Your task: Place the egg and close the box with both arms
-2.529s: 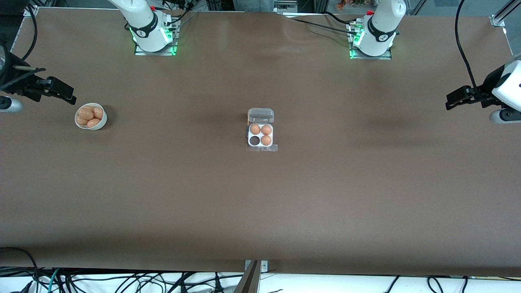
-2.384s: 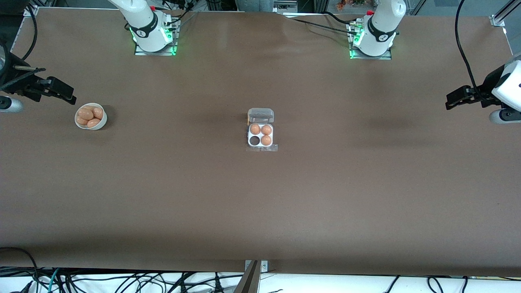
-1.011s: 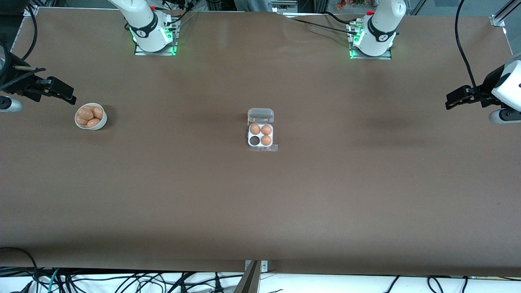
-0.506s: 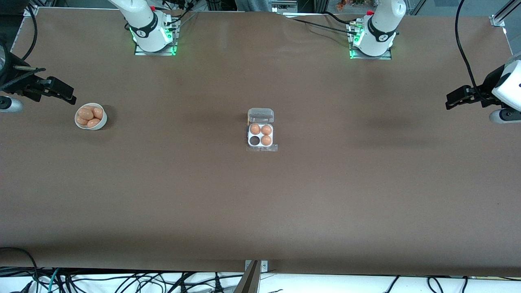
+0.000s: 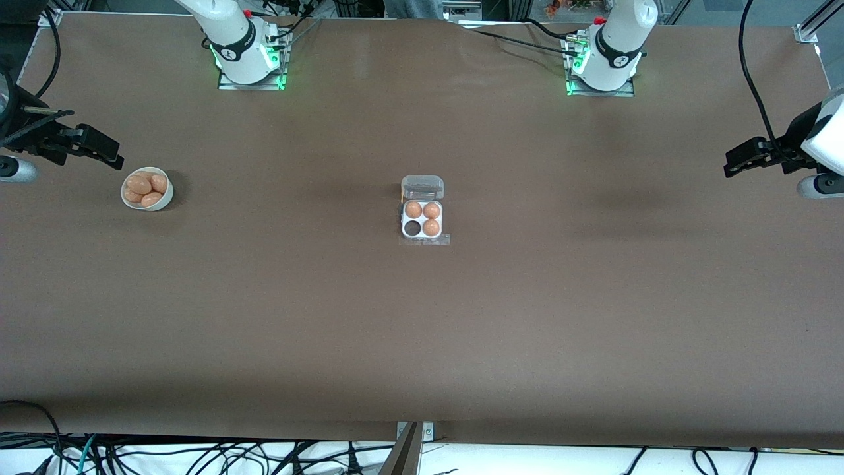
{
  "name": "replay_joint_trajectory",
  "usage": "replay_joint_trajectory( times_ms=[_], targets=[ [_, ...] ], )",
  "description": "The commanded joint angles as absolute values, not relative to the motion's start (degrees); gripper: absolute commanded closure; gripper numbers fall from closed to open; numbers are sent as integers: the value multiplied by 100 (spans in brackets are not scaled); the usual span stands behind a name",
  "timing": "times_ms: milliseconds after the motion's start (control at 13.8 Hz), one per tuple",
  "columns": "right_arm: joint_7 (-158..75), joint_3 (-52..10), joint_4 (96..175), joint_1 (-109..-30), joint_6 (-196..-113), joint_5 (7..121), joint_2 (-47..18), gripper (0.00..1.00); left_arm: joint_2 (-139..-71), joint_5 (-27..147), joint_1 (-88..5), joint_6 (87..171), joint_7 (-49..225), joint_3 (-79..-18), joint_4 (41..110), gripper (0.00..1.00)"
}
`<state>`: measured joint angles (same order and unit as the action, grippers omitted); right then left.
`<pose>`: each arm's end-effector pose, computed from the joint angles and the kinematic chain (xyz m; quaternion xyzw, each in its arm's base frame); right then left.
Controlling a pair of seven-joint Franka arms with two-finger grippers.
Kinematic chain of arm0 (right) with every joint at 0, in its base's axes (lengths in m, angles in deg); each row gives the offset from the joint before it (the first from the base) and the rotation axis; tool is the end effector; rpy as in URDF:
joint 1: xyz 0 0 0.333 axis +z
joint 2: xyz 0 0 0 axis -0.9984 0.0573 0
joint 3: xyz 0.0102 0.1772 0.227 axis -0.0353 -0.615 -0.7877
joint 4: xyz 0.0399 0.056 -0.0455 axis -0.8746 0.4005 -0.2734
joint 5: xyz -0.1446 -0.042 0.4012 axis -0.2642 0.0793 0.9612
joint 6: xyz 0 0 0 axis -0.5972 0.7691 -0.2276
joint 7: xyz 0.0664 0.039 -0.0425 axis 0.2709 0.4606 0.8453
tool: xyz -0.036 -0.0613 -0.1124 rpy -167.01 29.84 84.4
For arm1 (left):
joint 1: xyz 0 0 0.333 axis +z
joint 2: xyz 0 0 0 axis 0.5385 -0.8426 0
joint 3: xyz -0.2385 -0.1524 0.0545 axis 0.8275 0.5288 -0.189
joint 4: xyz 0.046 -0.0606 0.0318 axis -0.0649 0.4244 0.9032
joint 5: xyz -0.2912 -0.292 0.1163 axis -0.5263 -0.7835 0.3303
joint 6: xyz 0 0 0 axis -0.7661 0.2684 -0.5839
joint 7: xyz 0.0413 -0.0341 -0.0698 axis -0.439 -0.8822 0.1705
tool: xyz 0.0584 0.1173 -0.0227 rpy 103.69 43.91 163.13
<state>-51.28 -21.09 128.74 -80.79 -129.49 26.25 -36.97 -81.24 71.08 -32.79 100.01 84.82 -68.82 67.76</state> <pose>0.5945 0.0058 0.5469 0.9992 -0.0348 -0.0179 0.0065 0.5917 0.0234 0.5291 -0.9975 -0.0426 0.0517 0.0223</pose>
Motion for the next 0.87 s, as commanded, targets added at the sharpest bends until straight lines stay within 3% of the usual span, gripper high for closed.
replay_joint_trajectory(
  times_ms=[0,289,795],
  targets=[
    [-5171,-2126,12895,-8100,-12906,2698,-3732,0,-8121,7025,-3258,9934,8363,-6873,6669,0],
    [-5101,-2117,12903,-8126,-12906,2680,-3575,0,-8121,7016,-3258,9925,8363,-6873,6564,0],
    [-4951,-2003,13105,-8548,-12800,2320,-2705,0,-8113,6999,-3337,9916,8389,-6856,6555,0]
  ],
)
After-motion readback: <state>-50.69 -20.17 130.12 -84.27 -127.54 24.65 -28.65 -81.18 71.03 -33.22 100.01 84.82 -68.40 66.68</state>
